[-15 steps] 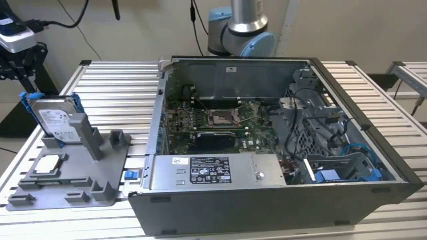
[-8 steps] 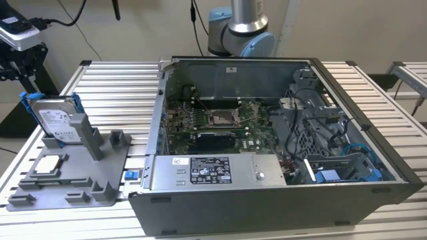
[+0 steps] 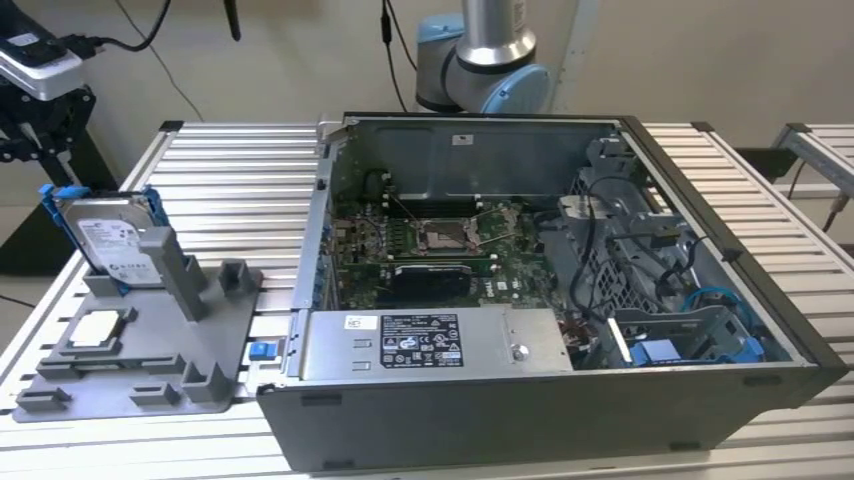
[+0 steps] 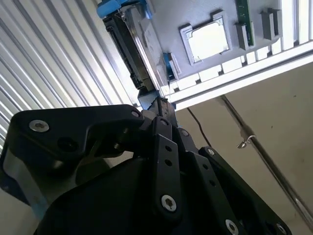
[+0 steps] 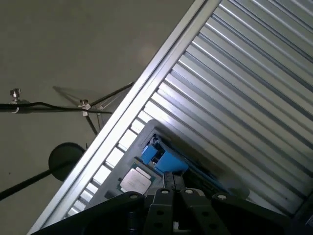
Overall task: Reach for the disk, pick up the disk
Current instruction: 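Pick up the disk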
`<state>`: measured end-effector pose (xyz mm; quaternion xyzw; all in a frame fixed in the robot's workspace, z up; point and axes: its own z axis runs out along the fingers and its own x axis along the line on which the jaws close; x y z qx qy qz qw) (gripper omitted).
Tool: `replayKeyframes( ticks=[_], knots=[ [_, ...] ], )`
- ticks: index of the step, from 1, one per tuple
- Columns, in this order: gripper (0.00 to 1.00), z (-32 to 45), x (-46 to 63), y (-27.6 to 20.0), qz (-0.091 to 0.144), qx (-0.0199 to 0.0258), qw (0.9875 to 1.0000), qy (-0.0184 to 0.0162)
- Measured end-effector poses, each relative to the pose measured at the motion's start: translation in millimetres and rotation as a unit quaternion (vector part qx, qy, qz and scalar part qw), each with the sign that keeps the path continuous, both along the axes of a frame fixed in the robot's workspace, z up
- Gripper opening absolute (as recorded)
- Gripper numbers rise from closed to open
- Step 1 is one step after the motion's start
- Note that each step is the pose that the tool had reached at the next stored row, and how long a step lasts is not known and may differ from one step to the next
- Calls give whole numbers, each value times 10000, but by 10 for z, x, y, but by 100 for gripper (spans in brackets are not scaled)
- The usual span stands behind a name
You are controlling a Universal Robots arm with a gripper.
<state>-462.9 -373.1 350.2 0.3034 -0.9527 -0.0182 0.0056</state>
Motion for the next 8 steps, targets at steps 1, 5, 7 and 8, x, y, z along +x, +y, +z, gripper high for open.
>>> replayKeyframes(
  ticks=[1, 5, 7, 8],
  knots=[
    [0, 0, 0, 0, 40, 0, 10000, 0],
    [0, 0, 0, 0, 359, 0, 9994, 0],
    [0, 0, 0, 0, 538, 0, 9986, 0],
    [0, 0, 0, 0, 623, 0, 9981, 0]
  ],
)
